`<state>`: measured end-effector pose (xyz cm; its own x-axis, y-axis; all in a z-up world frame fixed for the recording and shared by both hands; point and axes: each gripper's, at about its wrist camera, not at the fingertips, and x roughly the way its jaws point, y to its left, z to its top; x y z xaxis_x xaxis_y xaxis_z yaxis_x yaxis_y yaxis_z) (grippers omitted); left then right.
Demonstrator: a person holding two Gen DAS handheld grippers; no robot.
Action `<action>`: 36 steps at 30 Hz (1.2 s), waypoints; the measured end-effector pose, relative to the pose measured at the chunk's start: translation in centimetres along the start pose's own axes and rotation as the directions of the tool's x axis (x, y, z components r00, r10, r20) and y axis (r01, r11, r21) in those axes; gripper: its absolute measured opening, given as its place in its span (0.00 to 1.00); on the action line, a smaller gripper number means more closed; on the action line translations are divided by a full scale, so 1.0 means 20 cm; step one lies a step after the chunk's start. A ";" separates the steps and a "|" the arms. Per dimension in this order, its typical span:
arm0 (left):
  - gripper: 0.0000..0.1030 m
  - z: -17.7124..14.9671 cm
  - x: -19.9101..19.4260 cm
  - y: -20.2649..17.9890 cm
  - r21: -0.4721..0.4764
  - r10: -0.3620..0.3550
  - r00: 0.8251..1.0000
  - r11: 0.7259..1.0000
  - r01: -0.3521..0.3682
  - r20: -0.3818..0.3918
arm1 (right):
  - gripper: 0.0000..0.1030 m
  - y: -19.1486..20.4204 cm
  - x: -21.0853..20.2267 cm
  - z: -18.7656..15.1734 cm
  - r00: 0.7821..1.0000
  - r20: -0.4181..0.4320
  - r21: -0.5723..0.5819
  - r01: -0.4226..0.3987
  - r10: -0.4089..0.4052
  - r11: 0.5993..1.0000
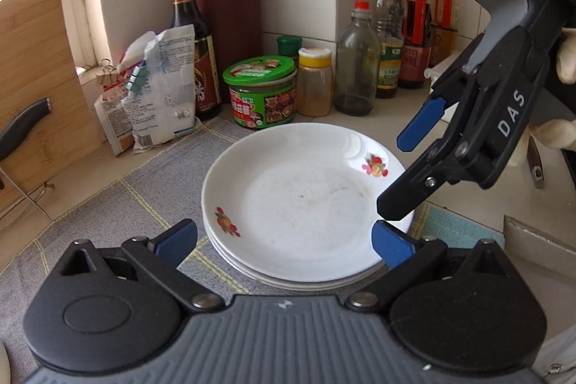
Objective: Organize plates and bowls
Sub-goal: 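Lower the white flower plate onto the stack and open the right tool, then withdraw the right tool from the plate stack, then move the open left tool toward a white bowl on the towel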
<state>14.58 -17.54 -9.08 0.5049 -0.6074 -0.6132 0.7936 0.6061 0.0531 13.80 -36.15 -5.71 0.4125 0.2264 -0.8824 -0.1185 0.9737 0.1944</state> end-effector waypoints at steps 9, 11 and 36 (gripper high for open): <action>0.99 0.00 -0.18 0.06 -0.121 0.168 0.982 0.980 -0.158 0.082 | 1.00 0.14 -0.02 0.04 0.982 0.161 -0.162 0.121 -0.094 0.979; 0.99 -0.01 -0.22 0.06 -0.149 0.215 0.973 0.968 -0.202 0.078 | 1.00 0.17 -0.02 0.05 0.979 0.193 -0.171 0.105 -0.071 0.980; 0.99 -0.42 -0.82 0.19 -0.431 0.549 0.834 0.739 -0.518 -0.060 | 1.00 0.80 0.10 0.05 0.927 0.313 -0.435 -0.055 0.208 0.899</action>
<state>6.51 -1.00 -5.48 0.8360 -0.1428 -0.5299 0.1785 0.9838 0.0165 13.59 -20.09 -3.90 0.6402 0.4203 -0.6431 -0.5221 0.8521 0.0371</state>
